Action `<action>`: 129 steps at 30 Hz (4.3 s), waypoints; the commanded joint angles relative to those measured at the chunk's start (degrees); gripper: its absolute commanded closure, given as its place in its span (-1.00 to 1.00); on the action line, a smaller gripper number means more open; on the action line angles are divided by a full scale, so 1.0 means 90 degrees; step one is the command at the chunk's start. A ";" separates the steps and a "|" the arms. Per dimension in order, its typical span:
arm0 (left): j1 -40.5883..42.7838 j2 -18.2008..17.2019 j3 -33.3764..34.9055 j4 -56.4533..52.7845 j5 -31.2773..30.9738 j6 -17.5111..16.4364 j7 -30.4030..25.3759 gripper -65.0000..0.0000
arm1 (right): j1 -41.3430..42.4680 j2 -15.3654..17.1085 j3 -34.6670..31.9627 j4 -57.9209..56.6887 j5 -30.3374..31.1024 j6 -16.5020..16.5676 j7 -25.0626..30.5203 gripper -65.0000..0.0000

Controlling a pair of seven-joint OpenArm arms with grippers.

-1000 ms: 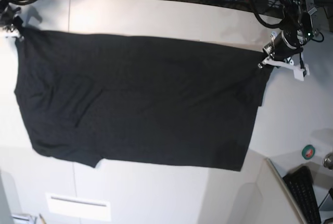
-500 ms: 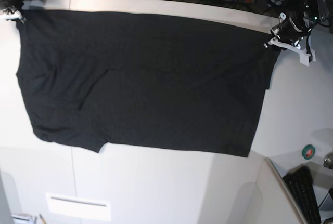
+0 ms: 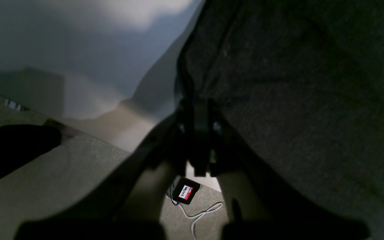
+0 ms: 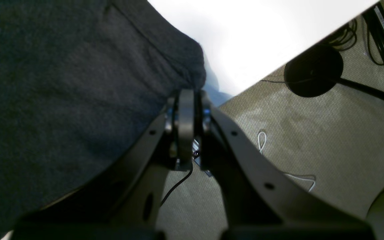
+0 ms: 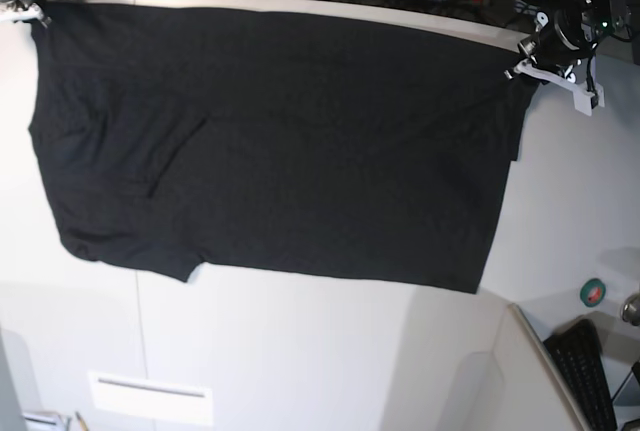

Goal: Layout the t-shirt on the table in an organized manner, then fold the t-shirt properly

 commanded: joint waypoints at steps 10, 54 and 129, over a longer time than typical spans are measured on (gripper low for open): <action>0.0138 -0.0060 -0.0683 0.0082 -0.0036 -0.0027 -0.0056 0.24 | -0.0051 -0.0123 0.0094 0.0279 0.0019 0.0022 0.0117 -0.14; -0.0262 -0.0050 -0.2276 0.0112 -0.0045 -0.1444 -0.0086 -0.73 | 0.5449 0.2573 -0.4497 -0.6402 -0.0010 0.0540 0.3809 -0.38; -0.0282 -0.0031 -0.2266 0.0102 -0.0045 -0.1444 -0.0076 -0.73 | 0.4062 0.1059 -0.2563 -0.2085 -0.1045 0.0501 -0.0508 -0.05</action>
